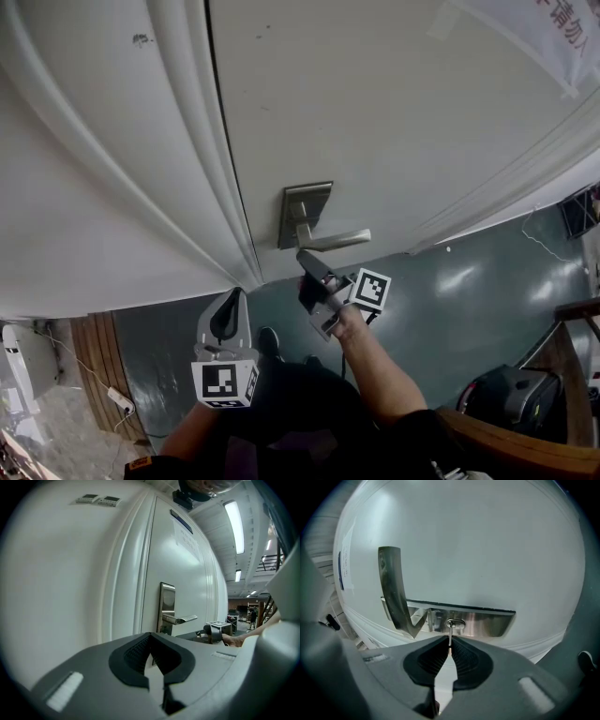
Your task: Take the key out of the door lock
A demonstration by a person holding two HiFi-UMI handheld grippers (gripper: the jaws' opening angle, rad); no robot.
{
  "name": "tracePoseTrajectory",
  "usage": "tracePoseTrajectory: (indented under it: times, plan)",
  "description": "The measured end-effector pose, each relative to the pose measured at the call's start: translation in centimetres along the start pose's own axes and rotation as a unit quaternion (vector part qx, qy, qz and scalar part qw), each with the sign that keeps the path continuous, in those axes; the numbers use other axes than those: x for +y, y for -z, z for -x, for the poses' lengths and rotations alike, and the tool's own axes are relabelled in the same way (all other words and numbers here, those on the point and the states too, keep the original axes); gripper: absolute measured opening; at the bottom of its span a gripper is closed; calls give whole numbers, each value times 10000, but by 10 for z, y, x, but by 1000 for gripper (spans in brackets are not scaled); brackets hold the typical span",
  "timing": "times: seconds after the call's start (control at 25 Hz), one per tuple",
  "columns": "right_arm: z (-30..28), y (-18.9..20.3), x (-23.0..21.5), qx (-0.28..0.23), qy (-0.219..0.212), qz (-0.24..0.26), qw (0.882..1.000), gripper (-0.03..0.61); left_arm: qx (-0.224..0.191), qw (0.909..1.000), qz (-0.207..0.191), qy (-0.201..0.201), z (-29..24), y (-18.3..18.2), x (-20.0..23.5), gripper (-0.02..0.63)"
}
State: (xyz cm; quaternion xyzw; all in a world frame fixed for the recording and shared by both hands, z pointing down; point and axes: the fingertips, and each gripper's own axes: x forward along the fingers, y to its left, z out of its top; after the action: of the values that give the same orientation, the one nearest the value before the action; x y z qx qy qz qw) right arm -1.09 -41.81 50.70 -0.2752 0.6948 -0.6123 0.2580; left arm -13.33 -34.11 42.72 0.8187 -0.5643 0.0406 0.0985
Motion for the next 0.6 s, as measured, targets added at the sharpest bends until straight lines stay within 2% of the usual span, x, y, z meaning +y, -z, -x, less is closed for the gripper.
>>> tracePoseTrajectory:
  times: [0.36,0.6]
  plan:
    - [30,26,-1,100,-14,-194,9998,15,-25,10000,-14,-61,4,3,-8,18]
    - [56,40,13,95,-79,-198,9997,15,-88,10000,-39,12,5,1,-21,17]
